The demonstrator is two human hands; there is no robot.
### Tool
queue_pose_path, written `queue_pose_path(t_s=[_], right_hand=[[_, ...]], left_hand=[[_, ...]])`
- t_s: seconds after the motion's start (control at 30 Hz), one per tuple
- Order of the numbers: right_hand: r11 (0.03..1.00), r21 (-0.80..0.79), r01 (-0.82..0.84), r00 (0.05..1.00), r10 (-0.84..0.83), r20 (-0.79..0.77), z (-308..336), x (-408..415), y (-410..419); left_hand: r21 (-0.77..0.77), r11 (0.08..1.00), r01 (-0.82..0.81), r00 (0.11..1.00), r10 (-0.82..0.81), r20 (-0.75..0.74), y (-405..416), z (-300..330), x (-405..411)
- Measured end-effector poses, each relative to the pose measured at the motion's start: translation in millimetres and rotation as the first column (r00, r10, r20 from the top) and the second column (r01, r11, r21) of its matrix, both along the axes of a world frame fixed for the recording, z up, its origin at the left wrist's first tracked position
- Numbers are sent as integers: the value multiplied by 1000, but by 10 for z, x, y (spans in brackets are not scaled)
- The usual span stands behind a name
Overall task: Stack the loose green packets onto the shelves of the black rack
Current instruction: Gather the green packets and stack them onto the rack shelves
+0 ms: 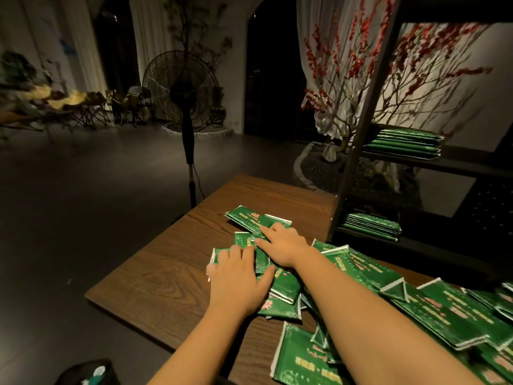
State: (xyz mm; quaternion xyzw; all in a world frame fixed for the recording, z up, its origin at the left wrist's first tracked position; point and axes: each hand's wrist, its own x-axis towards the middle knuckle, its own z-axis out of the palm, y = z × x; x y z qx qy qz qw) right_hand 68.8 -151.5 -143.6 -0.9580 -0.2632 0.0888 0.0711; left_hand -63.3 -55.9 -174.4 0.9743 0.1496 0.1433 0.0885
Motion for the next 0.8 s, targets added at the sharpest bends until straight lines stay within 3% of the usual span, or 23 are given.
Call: queue_pose_path(t_s=[0.1,0.23,0.43,0.53,0.63,0.8], right_hand=[[1000,-10,19,1000,-19,8,54,-47,-158],[999,34,22,999,-21,-42,55,-105,-384],[995,96,26,988,-11,-156,158,-130,-530],[1000,-8,-7,983,5,-184,238,-141,-533],[982,-188,-27,990,1,-139,293,-165,-509],[988,-142,-59,997,66,47,233,-224,-481]], left_hand=[[29,997,78,997,-78,2,-33,4,-24],[-81,977,195,981,-196,0,-67,-21,-61],[-148,974,172,985,-171,24,-71,66,-148],[-225,963,150,989,-142,50,-38,106,-156],[-290,947,141,989,-118,94,-8,84,-149],[-513,849,126,973,-6,230,63,36,-117]])
